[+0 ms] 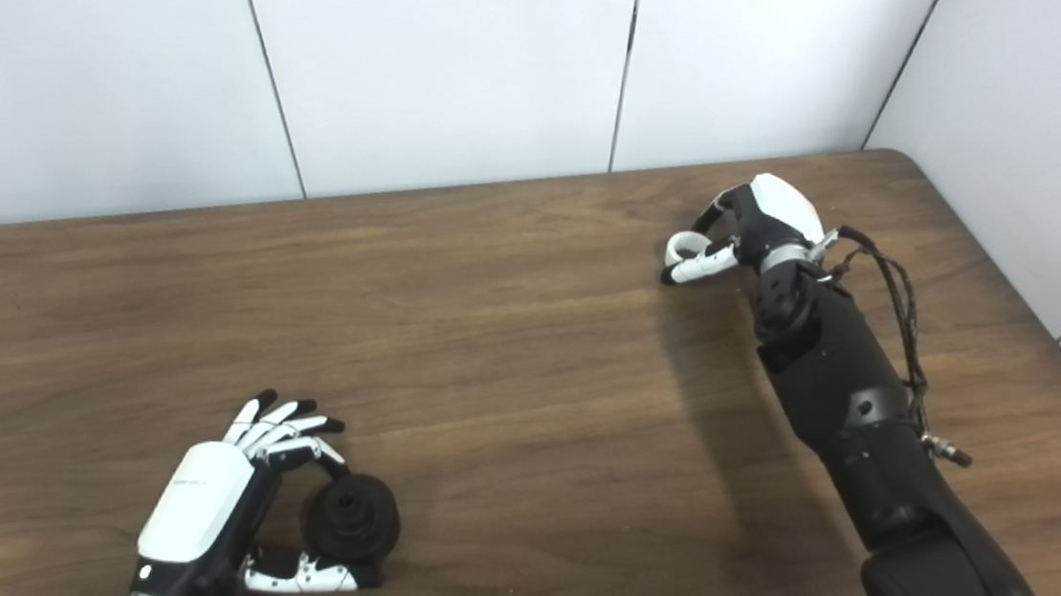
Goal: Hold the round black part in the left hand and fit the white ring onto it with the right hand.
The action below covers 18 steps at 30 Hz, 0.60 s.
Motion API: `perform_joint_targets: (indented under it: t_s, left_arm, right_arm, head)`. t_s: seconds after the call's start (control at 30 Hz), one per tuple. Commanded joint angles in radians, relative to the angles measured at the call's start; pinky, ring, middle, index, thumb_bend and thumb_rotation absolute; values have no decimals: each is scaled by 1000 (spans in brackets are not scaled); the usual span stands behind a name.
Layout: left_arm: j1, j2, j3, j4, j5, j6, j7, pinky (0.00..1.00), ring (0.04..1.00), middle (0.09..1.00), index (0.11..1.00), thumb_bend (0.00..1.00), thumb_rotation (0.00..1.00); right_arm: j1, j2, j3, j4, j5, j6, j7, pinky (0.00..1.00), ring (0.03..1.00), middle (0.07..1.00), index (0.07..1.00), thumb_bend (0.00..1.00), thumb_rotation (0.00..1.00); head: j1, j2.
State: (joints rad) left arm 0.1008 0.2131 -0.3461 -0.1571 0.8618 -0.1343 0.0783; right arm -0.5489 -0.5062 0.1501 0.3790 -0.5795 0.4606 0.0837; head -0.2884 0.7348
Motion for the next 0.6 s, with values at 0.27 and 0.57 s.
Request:
perform_joint_targets:
  t_s: [0.27,0.57]
  left_arm:
    - [29,7,2,5,-1,-17,19,1000,899,792,485,523,49]
    - [28,5,3,1,-4,-17,18,1000,898,792,485,523,49]
  right_arm:
    - [-13,-30,3,-33,-20,6,0,1000,988,832,485,523,132]
    - [13,-34,-10,-52,-26,8,16,1000,1000,856,487,522,131]
  head:
    - [-2,6]
    - [-8,9]
